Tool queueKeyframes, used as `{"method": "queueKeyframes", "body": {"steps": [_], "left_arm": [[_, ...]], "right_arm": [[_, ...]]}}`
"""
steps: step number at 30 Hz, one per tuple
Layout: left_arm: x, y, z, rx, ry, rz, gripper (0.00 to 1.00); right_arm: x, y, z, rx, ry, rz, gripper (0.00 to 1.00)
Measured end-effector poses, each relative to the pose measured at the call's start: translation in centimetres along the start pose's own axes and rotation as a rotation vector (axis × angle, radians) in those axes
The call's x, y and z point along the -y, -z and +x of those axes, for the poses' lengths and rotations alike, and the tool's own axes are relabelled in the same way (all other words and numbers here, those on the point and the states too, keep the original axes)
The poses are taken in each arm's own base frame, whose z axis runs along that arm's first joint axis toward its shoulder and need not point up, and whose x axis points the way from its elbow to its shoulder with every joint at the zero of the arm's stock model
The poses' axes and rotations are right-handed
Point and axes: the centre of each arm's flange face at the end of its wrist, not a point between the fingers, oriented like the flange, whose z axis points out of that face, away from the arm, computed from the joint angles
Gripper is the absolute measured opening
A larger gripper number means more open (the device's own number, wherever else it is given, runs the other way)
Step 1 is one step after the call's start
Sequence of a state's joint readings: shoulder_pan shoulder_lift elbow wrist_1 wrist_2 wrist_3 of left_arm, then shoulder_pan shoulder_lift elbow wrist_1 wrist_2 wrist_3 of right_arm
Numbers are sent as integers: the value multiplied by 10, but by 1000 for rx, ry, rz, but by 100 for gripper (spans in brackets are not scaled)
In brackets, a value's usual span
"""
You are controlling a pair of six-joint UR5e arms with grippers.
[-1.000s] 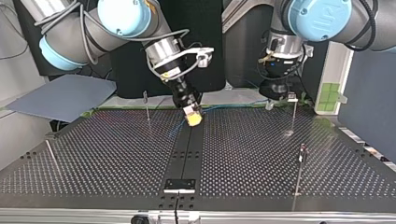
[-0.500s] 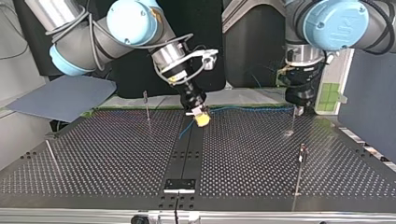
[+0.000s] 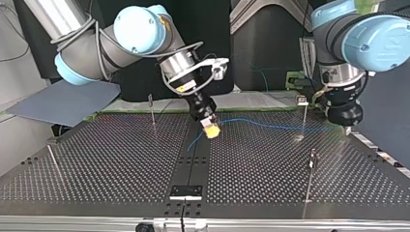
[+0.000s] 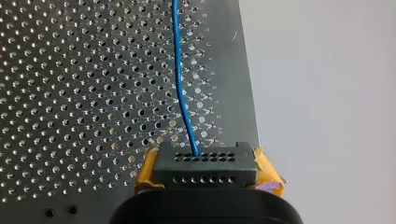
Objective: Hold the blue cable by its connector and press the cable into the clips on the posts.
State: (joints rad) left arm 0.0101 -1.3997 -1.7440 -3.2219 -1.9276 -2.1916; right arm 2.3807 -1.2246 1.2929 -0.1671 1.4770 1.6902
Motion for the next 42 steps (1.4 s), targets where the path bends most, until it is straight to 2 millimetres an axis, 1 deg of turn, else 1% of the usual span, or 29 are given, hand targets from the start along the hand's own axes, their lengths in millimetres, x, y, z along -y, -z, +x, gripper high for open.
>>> {"method": "queueKeyframes", "body": {"steps": [3, 5, 8, 16, 23, 31, 38, 42], "left_arm": [[-1, -12, -6, 9, -2, -7, 0], [-2, -19, -5, 3, -8, -10, 0], [-2, -25, -2, -7, -17, -6, 0], [-1, -31, 0, -20, -23, 12, 0], [0, -44, 10, -49, -39, 28, 0], [12, -53, 7, -24, -11, 80, 0], [13, -66, 20, -47, -13, 84, 0], [13, -71, 20, -36, -5, 88, 0]], "right_arm": [[0, -3, 1, -5, 0, -4, 0], [-1, -4, 3, -9, 0, -8, 0], [-2, -5, 5, -15, 0, -19, 0], [-6, -5, 6, -17, 4, -45, 0], [-9, -5, 7, -19, 9, -71, 0], [-12, -5, 7, -20, 15, -85, 0], [-15, -5, 7, -22, 19, -106, 0], [-17, -5, 8, -22, 21, -114, 0]]}}
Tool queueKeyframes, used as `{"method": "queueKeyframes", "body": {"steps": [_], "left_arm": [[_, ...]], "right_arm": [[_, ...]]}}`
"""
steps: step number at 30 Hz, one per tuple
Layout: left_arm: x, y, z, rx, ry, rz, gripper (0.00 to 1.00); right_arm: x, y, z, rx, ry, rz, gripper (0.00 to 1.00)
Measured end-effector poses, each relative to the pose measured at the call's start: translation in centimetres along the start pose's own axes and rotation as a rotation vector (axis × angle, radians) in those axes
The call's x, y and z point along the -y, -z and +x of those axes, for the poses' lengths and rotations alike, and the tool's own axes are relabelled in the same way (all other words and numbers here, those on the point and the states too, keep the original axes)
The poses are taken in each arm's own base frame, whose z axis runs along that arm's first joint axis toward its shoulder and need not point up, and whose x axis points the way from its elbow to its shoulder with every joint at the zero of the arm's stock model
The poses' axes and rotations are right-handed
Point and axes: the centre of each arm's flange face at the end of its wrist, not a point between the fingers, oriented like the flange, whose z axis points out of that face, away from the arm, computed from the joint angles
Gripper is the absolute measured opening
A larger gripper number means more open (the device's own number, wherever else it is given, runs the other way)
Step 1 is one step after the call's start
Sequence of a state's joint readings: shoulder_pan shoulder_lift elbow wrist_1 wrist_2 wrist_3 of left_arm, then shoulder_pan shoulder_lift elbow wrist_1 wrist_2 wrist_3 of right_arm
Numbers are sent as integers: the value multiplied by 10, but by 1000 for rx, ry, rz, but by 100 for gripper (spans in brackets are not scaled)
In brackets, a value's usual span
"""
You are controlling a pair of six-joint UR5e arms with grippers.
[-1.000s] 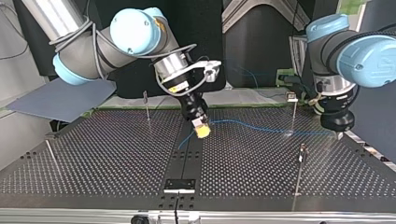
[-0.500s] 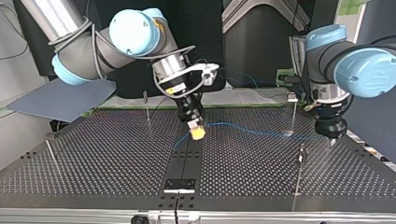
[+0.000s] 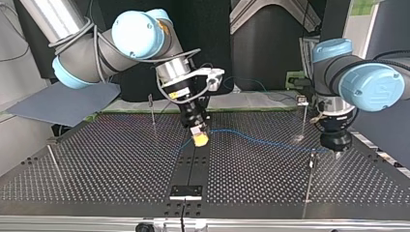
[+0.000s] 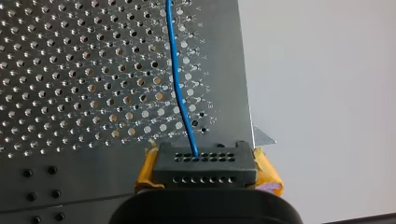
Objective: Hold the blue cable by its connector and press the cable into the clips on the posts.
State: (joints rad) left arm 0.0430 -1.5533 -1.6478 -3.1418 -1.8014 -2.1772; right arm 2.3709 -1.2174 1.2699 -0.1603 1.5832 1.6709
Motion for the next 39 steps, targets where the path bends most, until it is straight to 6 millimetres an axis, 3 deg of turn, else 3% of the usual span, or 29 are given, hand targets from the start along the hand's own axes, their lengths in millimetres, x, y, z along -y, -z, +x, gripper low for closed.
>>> {"method": "queueKeyframes", "body": {"steps": [16, 34, 36, 38, 39], "left_arm": [[18, -24, -8, 20, 19, 36, 0], [9, -42, -1, 11, 52, 38, 0], [8, -45, 0, 10, 61, 48, 4], [7, -48, 1, 7, 68, 55, 20], [7, -50, 2, 5, 71, 60, 20]], "right_arm": [[-15, -2, 1, -3, 10, -65, 0], [-30, -2, 2, -2, 20, -124, 0], [-30, -2, 2, -1, 20, -125, 0], [-30, -2, 2, -1, 21, -125, 0], [-30, -2, 2, 0, 21, -125, 0]]}}
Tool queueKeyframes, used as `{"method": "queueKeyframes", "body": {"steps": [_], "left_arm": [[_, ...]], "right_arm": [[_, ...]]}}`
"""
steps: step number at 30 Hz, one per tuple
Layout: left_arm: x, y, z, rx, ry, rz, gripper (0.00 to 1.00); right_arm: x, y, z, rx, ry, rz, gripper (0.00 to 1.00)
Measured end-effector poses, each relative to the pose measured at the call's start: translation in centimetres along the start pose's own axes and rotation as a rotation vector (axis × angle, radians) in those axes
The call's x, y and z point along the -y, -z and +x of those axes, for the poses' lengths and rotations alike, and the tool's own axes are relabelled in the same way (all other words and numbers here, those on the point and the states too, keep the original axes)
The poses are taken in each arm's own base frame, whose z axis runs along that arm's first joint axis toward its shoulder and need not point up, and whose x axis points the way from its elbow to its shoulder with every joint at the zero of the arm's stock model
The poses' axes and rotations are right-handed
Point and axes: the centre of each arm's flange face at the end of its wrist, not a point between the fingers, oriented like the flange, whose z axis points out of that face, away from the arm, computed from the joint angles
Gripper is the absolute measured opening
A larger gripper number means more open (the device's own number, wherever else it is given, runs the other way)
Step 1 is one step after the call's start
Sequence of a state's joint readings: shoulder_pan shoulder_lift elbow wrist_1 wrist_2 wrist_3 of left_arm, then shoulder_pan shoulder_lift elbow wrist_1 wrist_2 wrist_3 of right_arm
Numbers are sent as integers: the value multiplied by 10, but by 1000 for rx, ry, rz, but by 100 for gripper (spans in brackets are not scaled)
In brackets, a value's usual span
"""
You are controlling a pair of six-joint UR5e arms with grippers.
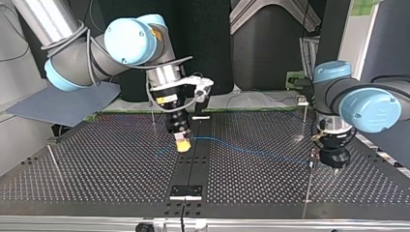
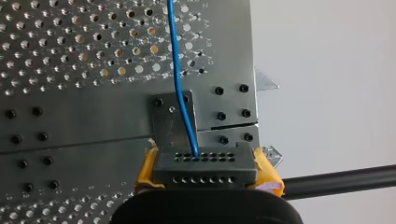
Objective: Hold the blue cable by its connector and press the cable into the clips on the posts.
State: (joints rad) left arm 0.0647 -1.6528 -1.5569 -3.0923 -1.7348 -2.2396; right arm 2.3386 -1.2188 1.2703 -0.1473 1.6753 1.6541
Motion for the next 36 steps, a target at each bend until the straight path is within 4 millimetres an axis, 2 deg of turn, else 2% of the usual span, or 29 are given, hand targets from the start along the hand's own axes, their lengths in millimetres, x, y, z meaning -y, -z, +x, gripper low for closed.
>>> {"method": "queueKeyframes", "body": {"steps": [1, 2, 3, 4, 5, 6, 7, 21, 36], "left_arm": [[0, -1, 1, -2, 3, 6, 31], [0, -3, 2, -4, 5, 14, 51], [0, -4, 3, -7, 7, 21, 51], [0, -4, 3, -10, 8, 27, 65], [0, -5, 4, -13, 9, 31, 90], [1, -5, 4, -15, 9, 33, 90], [1, -5, 5, -17, 9, 33, 100], [-4, 11, 8, -43, -12, -69, 100], [-10, 74, 11, -146, 2, -108, 100]], "right_arm": [[0, 0, 0, 0, 0, 0, 0], [0, 0, 0, 1, 0, 0, 0], [0, 0, 0, 1, 1, 1, 0], [1, 0, 0, 2, 1, 1, 0], [1, 1, 0, 2, 2, 2, 0], [1, 1, 0, 3, 3, 2, 0], [2, 1, -1, 3, 3, 3, 0], [2, 1, -1, 5, 4, 4, 0], [0, 1, 1, 4, 2, 1, 0]]}}
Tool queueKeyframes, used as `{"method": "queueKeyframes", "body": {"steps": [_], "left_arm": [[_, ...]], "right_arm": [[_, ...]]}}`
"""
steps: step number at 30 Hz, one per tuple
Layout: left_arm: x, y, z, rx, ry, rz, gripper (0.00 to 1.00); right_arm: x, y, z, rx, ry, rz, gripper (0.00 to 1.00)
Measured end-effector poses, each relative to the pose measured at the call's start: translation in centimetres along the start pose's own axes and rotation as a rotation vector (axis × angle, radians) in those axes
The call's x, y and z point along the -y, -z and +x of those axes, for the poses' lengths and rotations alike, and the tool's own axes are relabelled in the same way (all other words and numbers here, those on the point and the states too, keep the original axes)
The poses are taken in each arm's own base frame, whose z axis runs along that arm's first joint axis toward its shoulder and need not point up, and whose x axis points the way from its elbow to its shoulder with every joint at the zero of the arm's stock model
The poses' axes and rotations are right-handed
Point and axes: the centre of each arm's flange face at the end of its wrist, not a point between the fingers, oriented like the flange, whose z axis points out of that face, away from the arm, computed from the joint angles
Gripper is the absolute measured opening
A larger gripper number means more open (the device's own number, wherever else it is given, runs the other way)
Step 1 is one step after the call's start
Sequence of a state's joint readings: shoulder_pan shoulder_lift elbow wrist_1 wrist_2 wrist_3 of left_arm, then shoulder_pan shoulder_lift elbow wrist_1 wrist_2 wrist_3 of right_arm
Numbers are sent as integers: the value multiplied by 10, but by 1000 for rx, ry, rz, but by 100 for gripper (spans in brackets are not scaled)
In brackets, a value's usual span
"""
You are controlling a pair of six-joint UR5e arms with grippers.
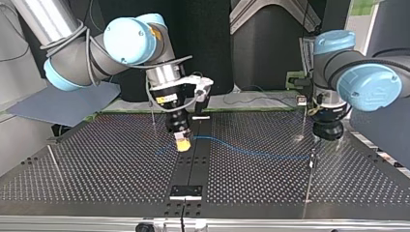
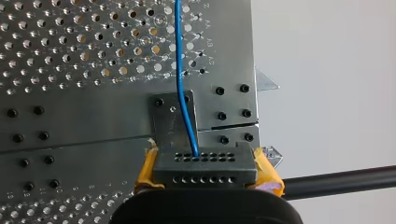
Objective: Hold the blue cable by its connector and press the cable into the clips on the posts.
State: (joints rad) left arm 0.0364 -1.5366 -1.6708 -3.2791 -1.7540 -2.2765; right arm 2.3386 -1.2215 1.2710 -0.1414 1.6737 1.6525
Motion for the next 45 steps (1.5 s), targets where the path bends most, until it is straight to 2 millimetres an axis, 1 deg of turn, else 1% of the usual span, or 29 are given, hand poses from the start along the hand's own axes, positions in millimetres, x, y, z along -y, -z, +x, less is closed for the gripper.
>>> {"method": "queueKeyframes", "body": {"steps": [8, 15, 19, 22, 26, 33, 38, 42, 45], "left_arm": [[-2, 33, 11, -66, -29, 49, 100], [-5, 57, 18, -110, -82, 89, 100], [-1, 68, 12, -100, -110, 124, 100], [4, 77, 2, -75, -133, 147, 100], [17, 87, -14, -30, -158, 199, 100], [37, 90, -26, 13, -211, 296, 100], [46, 88, -27, 33, -253, 359, 100], [47, 81, -24, 42, -287, 372, 100], [42, 75, -18, 40, -314, 357, 100]], "right_arm": [[0, 0, 1, -1, -2, 1, 0], [2, 1, 1, -1, -3, 4, 0], [3, 1, 1, -2, -3, 5, 0], [4, 2, 1, -2, -4, 7, 0], [5, 2, 1, -1, -3, 7, 0], [5, 2, 1, 0, -2, 9, 0], [6, 2, 1, 0, -1, 9, 0], [6, 2, 1, 1, 0, 9, 0], [6, 3, 1, 2, 0, 9, 0]]}}
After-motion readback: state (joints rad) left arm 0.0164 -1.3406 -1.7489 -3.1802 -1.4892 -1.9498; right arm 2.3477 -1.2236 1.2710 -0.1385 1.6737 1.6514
